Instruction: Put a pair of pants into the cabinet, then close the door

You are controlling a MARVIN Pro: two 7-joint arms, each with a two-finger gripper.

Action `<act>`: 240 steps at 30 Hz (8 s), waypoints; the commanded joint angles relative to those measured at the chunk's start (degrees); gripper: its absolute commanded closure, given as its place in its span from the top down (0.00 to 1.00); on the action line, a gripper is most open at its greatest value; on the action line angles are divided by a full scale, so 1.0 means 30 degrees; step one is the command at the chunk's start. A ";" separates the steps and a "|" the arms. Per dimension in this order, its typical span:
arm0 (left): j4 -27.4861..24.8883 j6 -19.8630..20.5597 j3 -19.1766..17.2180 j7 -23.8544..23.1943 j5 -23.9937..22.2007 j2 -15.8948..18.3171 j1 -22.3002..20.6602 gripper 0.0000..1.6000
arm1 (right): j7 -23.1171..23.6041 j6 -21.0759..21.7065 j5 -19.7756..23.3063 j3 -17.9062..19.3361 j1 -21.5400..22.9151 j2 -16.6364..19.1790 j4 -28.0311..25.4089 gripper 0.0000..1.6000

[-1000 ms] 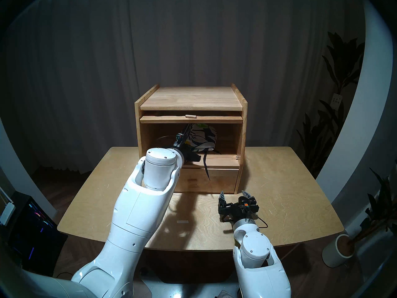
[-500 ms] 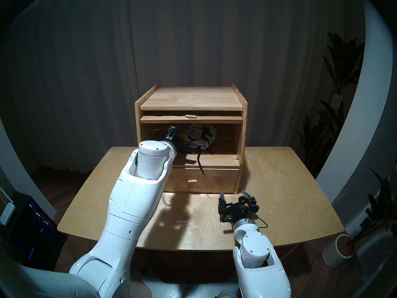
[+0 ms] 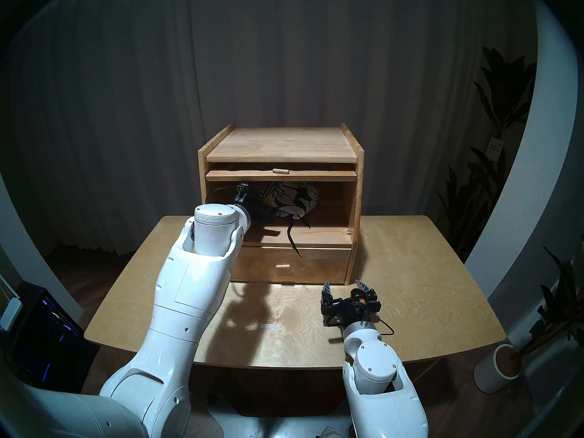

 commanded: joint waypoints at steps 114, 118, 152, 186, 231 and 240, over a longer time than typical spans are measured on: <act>-0.2122 0.3129 0.3233 0.0369 0.1554 0.2671 0.1720 0.00 | 0.0008 -0.0081 0.0001 -0.0016 0.0043 -0.0009 -0.0470 1.00; -0.1486 0.2628 0.3028 0.0504 0.1762 0.2895 0.1183 0.00 | 0.0008 -0.0079 0.0002 -0.0016 0.0039 -0.0009 -0.0475 1.00; -0.5583 0.1603 0.0971 0.0054 -0.0788 0.2825 0.4656 0.00 | 0.0006 -0.0094 0.0000 -0.0014 0.0095 -0.0011 -0.0375 1.00; -1.4166 -0.0573 -0.5439 -0.2875 -0.4346 0.4749 0.6410 0.00 | 0.0002 -0.0084 -0.0002 -0.0007 0.0254 -0.0012 0.0076 1.00; -1.6319 -0.0719 -1.4001 -0.5669 -0.5734 0.5737 1.3179 1.00 | 0.1960 -0.1457 -0.9780 0.0703 0.2974 0.6340 -0.8935 1.00; -1.6364 -0.0800 -1.4774 -0.6290 -0.6071 0.5733 1.3896 1.00 | 0.3067 -0.1787 -1.2927 0.0585 0.3609 0.7994 -1.0747 1.00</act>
